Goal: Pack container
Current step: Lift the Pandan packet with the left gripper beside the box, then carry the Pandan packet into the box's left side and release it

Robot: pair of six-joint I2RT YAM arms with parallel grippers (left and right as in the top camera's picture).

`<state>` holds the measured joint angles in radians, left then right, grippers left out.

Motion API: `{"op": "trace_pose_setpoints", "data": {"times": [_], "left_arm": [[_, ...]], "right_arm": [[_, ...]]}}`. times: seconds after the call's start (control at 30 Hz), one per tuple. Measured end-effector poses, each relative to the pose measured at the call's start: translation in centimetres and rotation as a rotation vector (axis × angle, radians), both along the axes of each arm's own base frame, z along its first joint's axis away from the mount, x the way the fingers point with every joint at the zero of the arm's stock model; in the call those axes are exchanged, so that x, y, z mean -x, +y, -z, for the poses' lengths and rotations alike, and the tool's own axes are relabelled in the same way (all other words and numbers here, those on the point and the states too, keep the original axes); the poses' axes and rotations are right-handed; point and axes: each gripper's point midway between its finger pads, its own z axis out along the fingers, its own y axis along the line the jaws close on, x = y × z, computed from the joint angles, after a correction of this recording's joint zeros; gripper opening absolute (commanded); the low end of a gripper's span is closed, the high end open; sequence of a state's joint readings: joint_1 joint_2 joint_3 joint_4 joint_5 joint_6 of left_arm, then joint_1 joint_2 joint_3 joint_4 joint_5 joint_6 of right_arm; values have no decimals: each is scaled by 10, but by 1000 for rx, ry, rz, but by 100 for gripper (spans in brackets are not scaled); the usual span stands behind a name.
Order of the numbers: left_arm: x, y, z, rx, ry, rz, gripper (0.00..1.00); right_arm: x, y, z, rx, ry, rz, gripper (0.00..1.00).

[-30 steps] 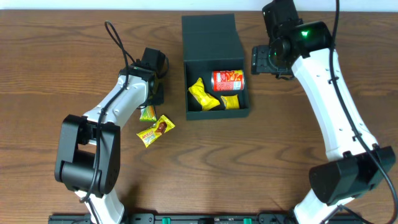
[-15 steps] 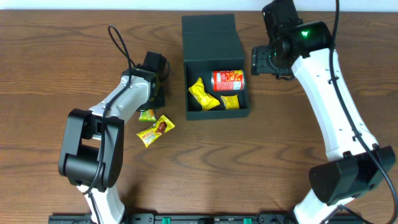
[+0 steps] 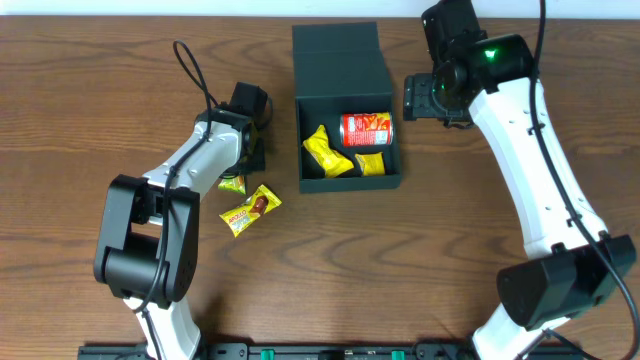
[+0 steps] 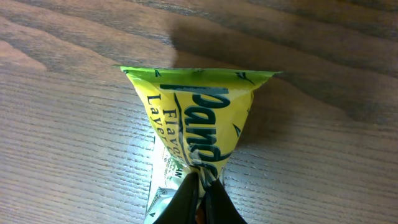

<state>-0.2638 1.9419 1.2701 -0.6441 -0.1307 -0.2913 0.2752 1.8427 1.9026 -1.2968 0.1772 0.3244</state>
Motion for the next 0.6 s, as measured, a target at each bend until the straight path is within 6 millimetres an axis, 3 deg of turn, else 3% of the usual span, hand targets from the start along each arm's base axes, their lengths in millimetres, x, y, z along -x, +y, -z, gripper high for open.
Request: {"op": "trace_pose_setpoints", "data": {"times": [0.4,0.5,0.53,0.6], "left_arm": [[7,1,-1,-6,34,1,6],[6,-4,-12,18,54,4,6],[5,-6,-16,28,56,6,6],[2,-10,-27,46,62,9,6]], "right_arm": [[0,-1,0,6,-2,2,83],[-1,-1,0,8,-4,3,84],[-1,-2,0,9,-5,4,85],[-2,-2,-1,8,-11,7,99]]}}
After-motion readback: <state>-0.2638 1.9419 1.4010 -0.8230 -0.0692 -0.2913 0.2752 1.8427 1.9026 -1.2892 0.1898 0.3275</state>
